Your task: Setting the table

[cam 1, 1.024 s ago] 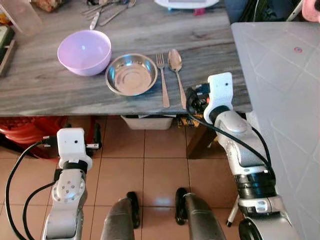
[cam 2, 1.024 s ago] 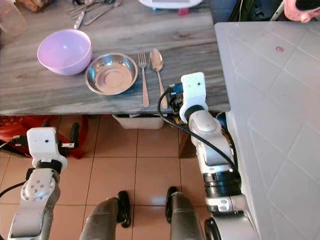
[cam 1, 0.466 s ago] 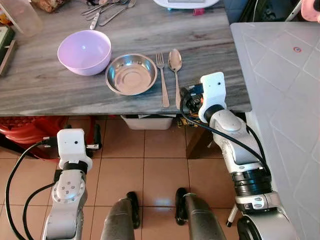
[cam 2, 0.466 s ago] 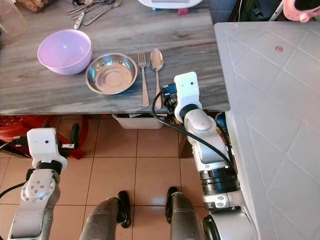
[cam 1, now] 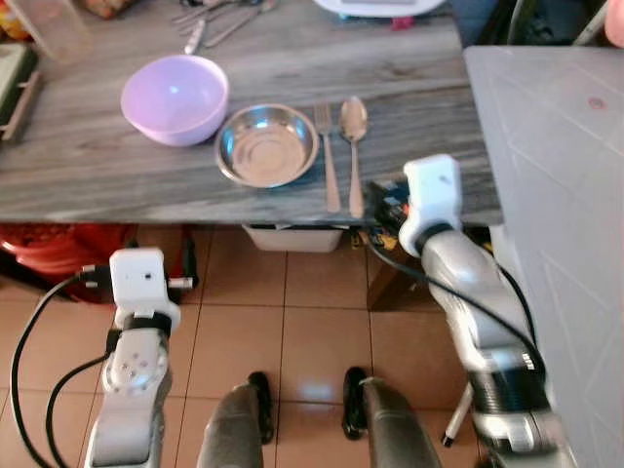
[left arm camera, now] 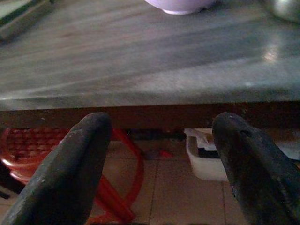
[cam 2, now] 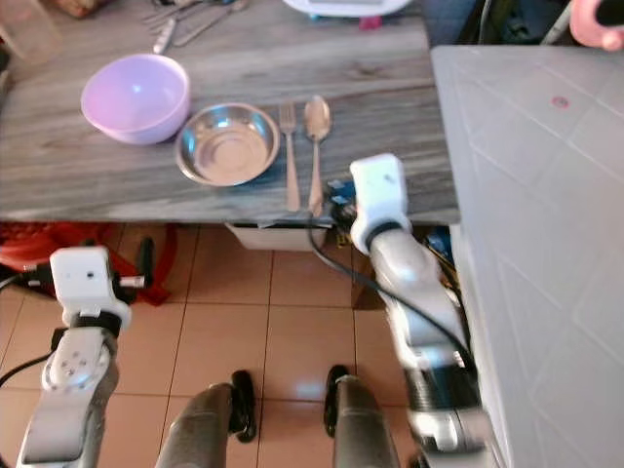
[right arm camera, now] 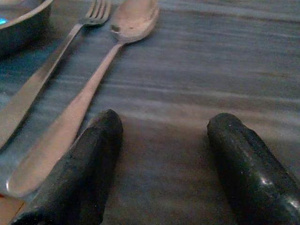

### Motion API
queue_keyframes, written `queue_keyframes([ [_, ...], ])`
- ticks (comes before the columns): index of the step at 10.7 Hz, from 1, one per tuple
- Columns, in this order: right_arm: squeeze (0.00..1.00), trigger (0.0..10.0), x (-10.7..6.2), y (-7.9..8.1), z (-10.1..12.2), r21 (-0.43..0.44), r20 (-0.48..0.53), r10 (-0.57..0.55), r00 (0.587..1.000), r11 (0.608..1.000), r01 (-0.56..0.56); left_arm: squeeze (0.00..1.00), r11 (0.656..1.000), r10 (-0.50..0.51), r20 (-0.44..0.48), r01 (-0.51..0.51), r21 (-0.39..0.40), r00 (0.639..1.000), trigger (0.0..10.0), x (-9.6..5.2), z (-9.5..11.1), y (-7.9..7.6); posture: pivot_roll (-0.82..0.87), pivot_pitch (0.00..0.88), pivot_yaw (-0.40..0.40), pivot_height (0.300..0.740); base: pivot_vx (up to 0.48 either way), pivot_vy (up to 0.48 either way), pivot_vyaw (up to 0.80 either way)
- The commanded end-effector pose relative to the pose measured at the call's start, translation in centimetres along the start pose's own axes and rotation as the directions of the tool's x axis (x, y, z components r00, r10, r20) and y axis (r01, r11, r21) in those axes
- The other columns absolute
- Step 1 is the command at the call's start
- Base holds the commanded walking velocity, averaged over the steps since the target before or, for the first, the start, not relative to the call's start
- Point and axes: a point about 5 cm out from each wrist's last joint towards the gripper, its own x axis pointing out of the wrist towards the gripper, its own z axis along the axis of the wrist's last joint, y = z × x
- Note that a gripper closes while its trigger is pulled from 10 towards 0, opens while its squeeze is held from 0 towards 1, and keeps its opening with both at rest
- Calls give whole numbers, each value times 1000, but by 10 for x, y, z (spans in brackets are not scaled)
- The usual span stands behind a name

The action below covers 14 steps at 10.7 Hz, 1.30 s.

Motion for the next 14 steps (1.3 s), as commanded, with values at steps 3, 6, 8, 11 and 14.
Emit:
queue_keyframes([
  [3,0,10000,-27,-5,-8,38,112,-48,993,998,44,0,997,70,21,-71,8,997,10000,6,-2,1,9,105,21,740,0,0,0],
  [6,1000,10000,-43,-26,-16,-84,214,-152,965,981,174,0,999,49,55,-48,-20,997,10000,19,-2,-12,-15,9,20,740,0,0,0],
  [8,1000,10000,-43,-28,-23,-37,221,-203,954,976,216,0,999,24,48,-22,-44,999,10000,25,-6,-22,-41,0,18,740,0,0,0],
  [11,1000,10000,-48,-17,-36,-31,210,-203,956,976,214,0,999,2,26,-1,-51,1000,10000,22,-17,-30,-55,0,22,740,-241,0,0],
  [14,1000,10000,-38,-21,-31,10,235,-204,950,978,208,0,999,-2,33,4,-54,999,10000,25,-17,-33,-64,0,33,740,-240,0,0],
])
